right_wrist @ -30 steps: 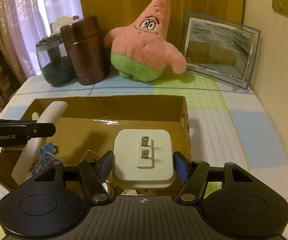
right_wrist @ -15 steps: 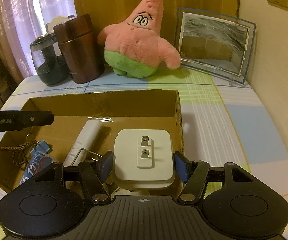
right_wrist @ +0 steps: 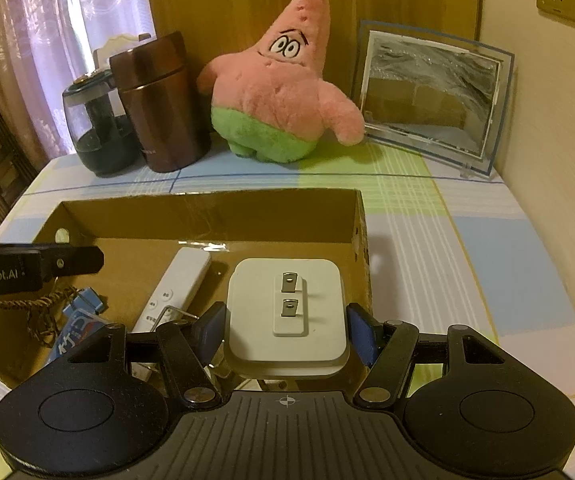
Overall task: Organize rigid objects
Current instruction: 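Open the left tool to release the remote while the right tool releases the adapter into the box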
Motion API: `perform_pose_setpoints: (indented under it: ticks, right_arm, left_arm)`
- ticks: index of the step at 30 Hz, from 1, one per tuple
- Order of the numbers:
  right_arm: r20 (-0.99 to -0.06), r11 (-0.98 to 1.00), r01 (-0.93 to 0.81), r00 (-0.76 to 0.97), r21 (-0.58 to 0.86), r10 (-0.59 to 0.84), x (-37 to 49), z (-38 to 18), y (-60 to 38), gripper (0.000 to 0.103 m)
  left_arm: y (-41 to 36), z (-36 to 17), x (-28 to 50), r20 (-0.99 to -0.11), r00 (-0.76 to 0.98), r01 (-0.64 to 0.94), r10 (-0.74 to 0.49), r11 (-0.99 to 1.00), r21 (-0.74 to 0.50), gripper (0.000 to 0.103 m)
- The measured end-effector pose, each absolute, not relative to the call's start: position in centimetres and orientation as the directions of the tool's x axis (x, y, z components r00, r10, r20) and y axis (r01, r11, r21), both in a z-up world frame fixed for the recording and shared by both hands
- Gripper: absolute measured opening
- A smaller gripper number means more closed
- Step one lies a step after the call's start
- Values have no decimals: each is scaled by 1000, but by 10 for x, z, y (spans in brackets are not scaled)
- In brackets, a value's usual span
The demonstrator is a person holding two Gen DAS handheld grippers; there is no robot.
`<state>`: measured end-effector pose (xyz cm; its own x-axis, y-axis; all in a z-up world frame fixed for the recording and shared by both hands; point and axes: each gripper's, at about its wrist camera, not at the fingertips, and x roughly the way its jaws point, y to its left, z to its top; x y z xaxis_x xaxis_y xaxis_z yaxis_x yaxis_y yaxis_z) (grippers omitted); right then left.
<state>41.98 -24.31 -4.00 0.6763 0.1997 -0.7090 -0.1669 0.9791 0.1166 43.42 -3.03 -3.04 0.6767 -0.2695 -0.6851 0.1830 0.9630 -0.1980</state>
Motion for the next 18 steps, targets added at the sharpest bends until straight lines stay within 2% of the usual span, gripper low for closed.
perform_pose_setpoints:
  ticks: [7,9,13,18]
  right_arm:
    - [-689,976,-171,692,133,215,422,-38,-241,61]
    - [-688,979,-177,699,98,195,423,-38,-238,61]
    - [-694,981,-177,696,82,183,422,-38,-237,73]
    - [-703,982,-167,688,93,183,417,-38,-240,75]
  left_arm:
    - [-28,-31,433,-689,674,183,-266,964,-193,34]
    - [-28,-32,433,-696,669,188,-262,965,-183,34]
    - [-28,-32,430,-698,667,193,-260,965,-175,34]
    - [-28,-31,426,-701,663,199,-261,965,-171,34]
